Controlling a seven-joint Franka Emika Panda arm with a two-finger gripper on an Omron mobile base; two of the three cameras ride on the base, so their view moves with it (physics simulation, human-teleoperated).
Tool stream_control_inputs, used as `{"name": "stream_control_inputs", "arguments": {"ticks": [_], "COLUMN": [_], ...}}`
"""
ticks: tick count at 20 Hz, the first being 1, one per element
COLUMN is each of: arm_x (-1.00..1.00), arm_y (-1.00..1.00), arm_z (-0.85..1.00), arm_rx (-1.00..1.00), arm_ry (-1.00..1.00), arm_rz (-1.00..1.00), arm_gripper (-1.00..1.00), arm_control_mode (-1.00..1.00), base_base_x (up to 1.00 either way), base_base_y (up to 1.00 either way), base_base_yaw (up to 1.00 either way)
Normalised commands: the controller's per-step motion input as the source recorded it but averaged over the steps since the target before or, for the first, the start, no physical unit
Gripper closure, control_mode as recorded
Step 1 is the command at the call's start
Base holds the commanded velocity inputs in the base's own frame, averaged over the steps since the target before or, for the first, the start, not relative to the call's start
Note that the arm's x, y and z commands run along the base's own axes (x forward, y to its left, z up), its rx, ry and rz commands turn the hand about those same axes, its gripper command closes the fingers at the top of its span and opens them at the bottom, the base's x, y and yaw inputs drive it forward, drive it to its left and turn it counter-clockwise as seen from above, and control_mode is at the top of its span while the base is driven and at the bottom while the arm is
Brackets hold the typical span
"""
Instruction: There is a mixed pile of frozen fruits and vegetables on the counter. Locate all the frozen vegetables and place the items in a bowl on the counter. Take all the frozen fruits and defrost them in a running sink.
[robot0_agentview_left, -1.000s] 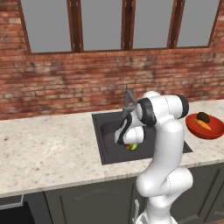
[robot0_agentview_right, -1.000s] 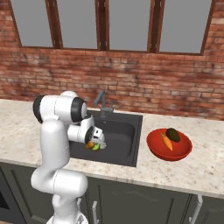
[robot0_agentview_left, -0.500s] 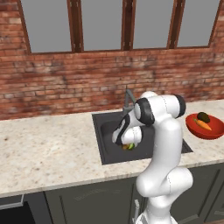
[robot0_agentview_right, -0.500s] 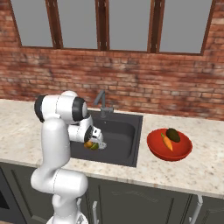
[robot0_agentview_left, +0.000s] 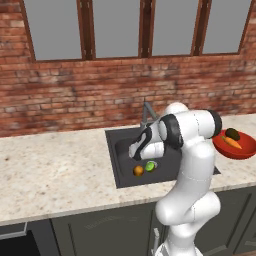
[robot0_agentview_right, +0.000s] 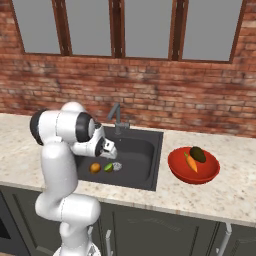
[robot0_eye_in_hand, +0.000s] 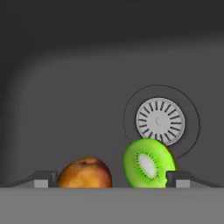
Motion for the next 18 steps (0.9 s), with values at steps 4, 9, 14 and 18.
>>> {"name": "stream_control_inputs", "arguments": {"ticks": [4,9,14,18], "arm_x": [-0.25,-0.33,-0.32,-0.48], "arm_y": [0.02,0.07,0.14,0.01], "arm_z": [0.65,0.58,0.53,0.57], "arm_rx": [0.0,0.0,0.0,0.0], "arm_ry": [0.0,0.0,0.0,0.0], "arm_rz": [-0.01,-0.02,-0.02,-0.02], "arm_gripper": [-1.0,-1.0,-1.0,-1.0], "arm_control_mode": [-1.0,-1.0,-1.0,-1.0], "base_base_x": [0.0,0.0,0.0,0.0], "base_base_y": [0.0,0.0,0.0,0.0], "base_base_yaw": [0.0,0.0,0.0,0.0]}}
